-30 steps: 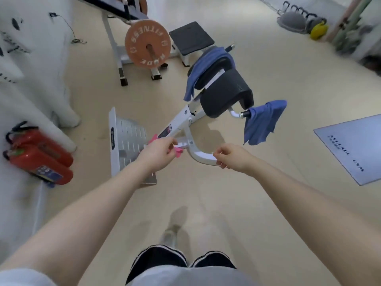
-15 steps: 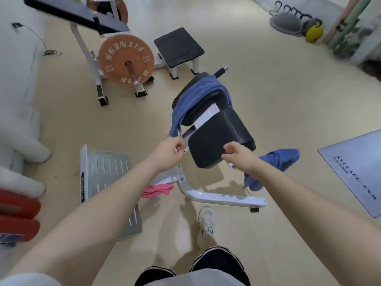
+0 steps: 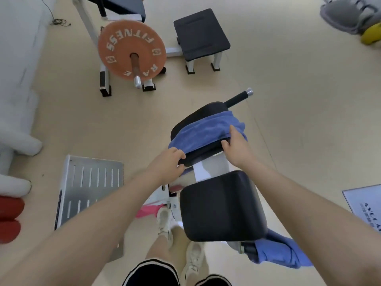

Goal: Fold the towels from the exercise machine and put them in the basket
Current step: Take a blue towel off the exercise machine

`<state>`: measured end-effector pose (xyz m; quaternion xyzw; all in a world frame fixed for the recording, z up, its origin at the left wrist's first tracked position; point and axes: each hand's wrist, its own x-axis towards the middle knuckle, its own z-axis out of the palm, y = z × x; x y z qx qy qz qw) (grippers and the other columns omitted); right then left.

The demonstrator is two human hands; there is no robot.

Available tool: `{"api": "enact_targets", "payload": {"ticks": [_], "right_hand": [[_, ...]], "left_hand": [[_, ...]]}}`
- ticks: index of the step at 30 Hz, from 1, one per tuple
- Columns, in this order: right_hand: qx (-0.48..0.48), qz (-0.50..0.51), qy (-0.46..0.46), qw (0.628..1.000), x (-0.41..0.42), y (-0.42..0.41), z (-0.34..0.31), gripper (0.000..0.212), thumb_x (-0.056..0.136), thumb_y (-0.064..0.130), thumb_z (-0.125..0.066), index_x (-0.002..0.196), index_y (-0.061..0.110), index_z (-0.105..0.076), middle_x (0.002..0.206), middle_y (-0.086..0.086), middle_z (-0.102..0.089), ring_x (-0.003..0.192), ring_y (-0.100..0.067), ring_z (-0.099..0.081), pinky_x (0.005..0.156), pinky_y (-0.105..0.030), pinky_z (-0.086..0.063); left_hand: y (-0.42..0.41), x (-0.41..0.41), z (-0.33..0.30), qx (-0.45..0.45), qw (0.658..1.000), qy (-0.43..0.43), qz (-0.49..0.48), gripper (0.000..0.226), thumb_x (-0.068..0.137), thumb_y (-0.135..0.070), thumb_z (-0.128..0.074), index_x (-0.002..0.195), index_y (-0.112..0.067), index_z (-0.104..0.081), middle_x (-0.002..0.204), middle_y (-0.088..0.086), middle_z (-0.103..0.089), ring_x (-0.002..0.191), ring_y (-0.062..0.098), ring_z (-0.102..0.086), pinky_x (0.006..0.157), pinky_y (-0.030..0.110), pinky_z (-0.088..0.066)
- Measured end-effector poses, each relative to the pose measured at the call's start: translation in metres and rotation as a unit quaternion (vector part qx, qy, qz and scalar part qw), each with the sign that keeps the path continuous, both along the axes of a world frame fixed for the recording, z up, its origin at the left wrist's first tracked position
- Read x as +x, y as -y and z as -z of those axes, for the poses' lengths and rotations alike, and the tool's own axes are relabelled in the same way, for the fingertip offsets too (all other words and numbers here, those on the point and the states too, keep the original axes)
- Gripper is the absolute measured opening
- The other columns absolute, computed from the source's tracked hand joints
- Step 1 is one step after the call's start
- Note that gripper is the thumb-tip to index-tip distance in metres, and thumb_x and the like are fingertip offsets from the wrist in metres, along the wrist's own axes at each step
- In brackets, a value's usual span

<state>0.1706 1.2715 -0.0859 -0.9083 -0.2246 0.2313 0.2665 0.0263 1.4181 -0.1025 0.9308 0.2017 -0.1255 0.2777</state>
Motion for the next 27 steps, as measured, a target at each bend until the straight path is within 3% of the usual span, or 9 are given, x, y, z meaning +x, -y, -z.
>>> {"api": "enact_targets", "payload": {"ticks": [2, 3, 6, 11, 17, 20, 22, 24, 27], "right_hand": [[-0.058, -0.024, 0.029, 0.998, 0.020, -0.014, 0.005, 0.047, 0.097, 0.015, -0.038, 0.143, 0.016, -0.026, 0.124, -0.011, -0.053, 0.102, -0.026, -0.056, 0.077, -0.032, -0.045], [-0.090, -0.043, 0.051, 0.994, 0.028, -0.019, 0.009, 0.052, 0.097, 0.015, -0.039, 0.146, 0.015, -0.022, 0.144, -0.011, -0.040, 0.120, -0.028, -0.049, 0.088, -0.034, -0.045], [-0.171, -0.107, 0.090, 0.975, 0.046, -0.032, 0.022, 0.055, 0.096, 0.014, -0.040, 0.147, 0.019, -0.020, 0.157, -0.003, -0.013, 0.140, -0.027, -0.025, 0.099, -0.039, -0.041], [-0.280, -0.118, 0.112, 0.946, 0.057, -0.052, 0.038, 0.060, 0.090, 0.012, -0.048, 0.144, 0.018, -0.022, 0.152, -0.007, -0.020, 0.127, -0.031, -0.035, 0.093, -0.043, -0.041], [-0.301, -0.169, 0.136, 0.929, 0.052, -0.072, 0.022, 0.029, 0.089, 0.004, -0.041, 0.114, 0.012, -0.050, 0.099, -0.006, -0.058, 0.089, -0.027, -0.054, 0.073, -0.033, -0.035], [-0.184, -0.162, 0.108, 0.963, 0.035, -0.084, 0.003, 0.024, 0.091, 0.011, -0.040, 0.107, 0.014, -0.057, 0.084, -0.005, -0.061, 0.072, -0.023, -0.052, 0.069, -0.034, -0.041], [-0.046, -0.149, 0.005, 0.988, 0.020, -0.091, -0.012, 0.020, 0.092, 0.013, -0.044, 0.109, 0.013, -0.055, 0.086, -0.005, -0.065, 0.075, -0.022, -0.058, 0.071, -0.038, -0.049], [0.035, -0.164, -0.091, 0.982, 0.006, -0.099, -0.027, 0.020, 0.092, 0.013, -0.049, 0.112, 0.015, -0.050, 0.079, 0.002, -0.061, 0.068, -0.004, -0.056, 0.068, -0.024, -0.048], [0.096, -0.189, -0.156, 0.965, -0.016, -0.107, -0.044, 0.013, 0.090, 0.012, -0.054, 0.102, 0.016, -0.053, 0.076, 0.001, -0.058, 0.063, -0.002, -0.051, 0.062, -0.016, -0.042]], "left_hand": [[-0.013, 0.024, 0.009, -0.009, 1.000, -0.001, 0.009, 0.030, 0.091, -0.017, -0.046, 0.120, -0.010, -0.052, 0.125, 0.005, -0.051, 0.114, 0.023, -0.046, 0.092, 0.031, -0.039], [-0.019, 0.036, 0.013, -0.020, 1.000, -0.001, 0.007, 0.030, 0.091, -0.017, -0.046, 0.121, -0.010, -0.051, 0.126, 0.005, -0.050, 0.116, 0.024, -0.046, 0.094, 0.032, -0.039], [-0.036, 0.064, 0.018, -0.066, 0.998, 0.007, -0.005, 0.030, 0.092, -0.015, -0.047, 0.121, -0.009, -0.051, 0.128, 0.007, -0.048, 0.114, 0.024, -0.049, 0.095, 0.033, -0.041], [-0.073, 0.085, 0.032, -0.095, 0.995, -0.020, 0.032, 0.033, 0.092, -0.015, -0.043, 0.124, -0.009, -0.050, 0.129, 0.007, -0.048, 0.115, 0.021, -0.049, 0.095, 0.028, -0.039], [-0.095, 0.083, 0.031, -0.144, 0.989, -0.010, 0.042, 0.035, 0.091, -0.011, -0.045, 0.125, -0.008, -0.047, 0.120, 0.007, -0.052, 0.100, 0.022, -0.053, 0.087, 0.030, -0.043], [-0.094, 0.073, 0.015, -0.206, 0.977, 0.042, 0.018, 0.038, 0.090, -0.020, -0.043, 0.127, -0.010, -0.044, 0.110, 0.000, -0.048, 0.096, 0.019, -0.050, 0.083, 0.027, -0.041], [-0.093, 0.061, 0.003, -0.220, 0.974, 0.052, 0.023, 0.047, 0.081, -0.034, -0.039, 0.123, -0.011, -0.046, 0.113, 0.001, -0.050, 0.103, 0.018, -0.050, 0.092, 0.030, -0.041], [-0.090, 0.046, -0.007, -0.216, 0.975, 0.046, 0.015, 0.051, 0.078, -0.043, -0.042, 0.119, -0.014, -0.046, 0.114, 0.002, -0.053, 0.104, 0.020, -0.052, 0.094, 0.033, -0.042], [-0.080, 0.011, -0.018, -0.217, 0.971, 0.090, -0.048, 0.033, 0.085, -0.016, -0.055, 0.116, -0.017, -0.047, 0.107, -0.004, -0.055, 0.100, 0.017, -0.054, 0.084, 0.024, -0.041]]}}
